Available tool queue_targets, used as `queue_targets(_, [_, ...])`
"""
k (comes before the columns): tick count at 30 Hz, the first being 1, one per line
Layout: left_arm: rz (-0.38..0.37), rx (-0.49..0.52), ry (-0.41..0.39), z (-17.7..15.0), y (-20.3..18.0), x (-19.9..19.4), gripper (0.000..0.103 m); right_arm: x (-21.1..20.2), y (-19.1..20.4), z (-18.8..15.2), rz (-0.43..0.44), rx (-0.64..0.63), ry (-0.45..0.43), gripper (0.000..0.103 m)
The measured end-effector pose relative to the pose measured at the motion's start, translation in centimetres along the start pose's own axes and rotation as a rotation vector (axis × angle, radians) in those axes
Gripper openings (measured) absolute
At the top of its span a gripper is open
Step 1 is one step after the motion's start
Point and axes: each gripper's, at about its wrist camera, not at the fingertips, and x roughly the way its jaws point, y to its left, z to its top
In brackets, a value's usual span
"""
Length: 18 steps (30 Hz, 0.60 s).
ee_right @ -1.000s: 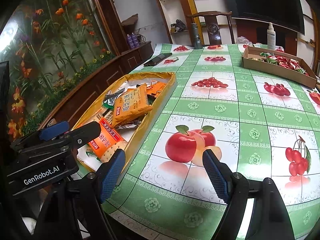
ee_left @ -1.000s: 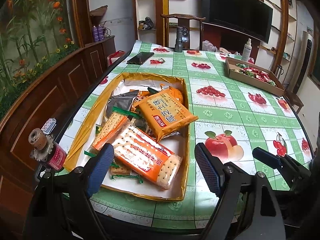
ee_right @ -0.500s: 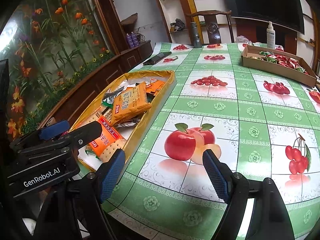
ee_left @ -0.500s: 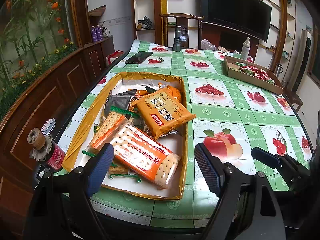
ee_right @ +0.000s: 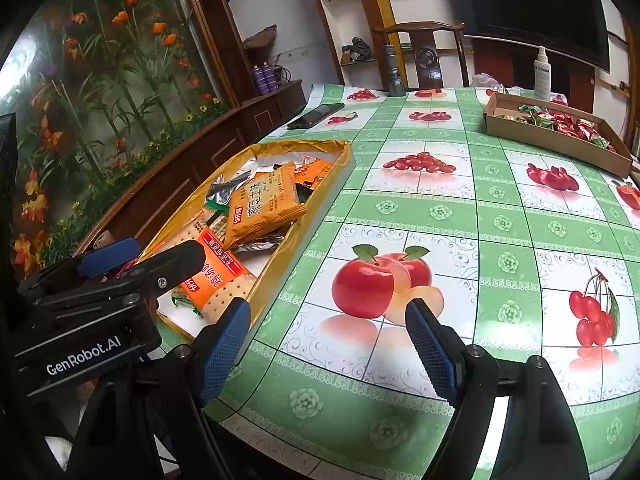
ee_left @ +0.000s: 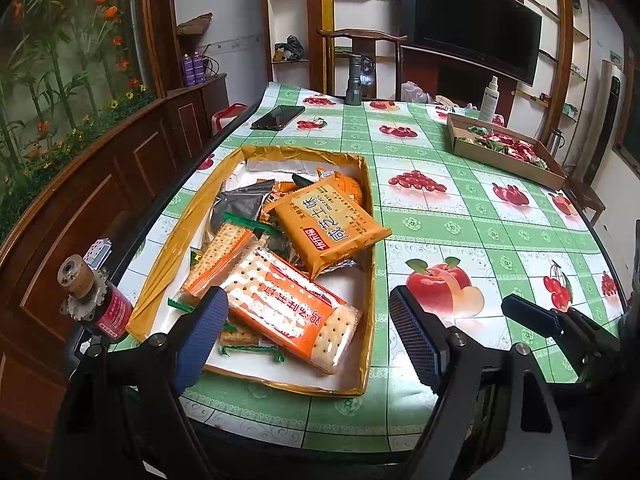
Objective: Organize snacks
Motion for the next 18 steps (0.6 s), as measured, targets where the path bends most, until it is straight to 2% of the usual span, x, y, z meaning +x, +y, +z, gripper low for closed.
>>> queue_targets(10, [-0.001, -0.008, -0.029, -0.3, 0.6, -1.5, 0.083, -0.9, 0.3, -0.2, -0.008, -0.006, -0.015, 0.082])
queue_targets(18, [0.009, -0.01, -0.087, -0.5, 0.9, -3.6, 0.083, -2.4, 0.8, -0.5, -0.01, -0.021, -0.041, 0.082])
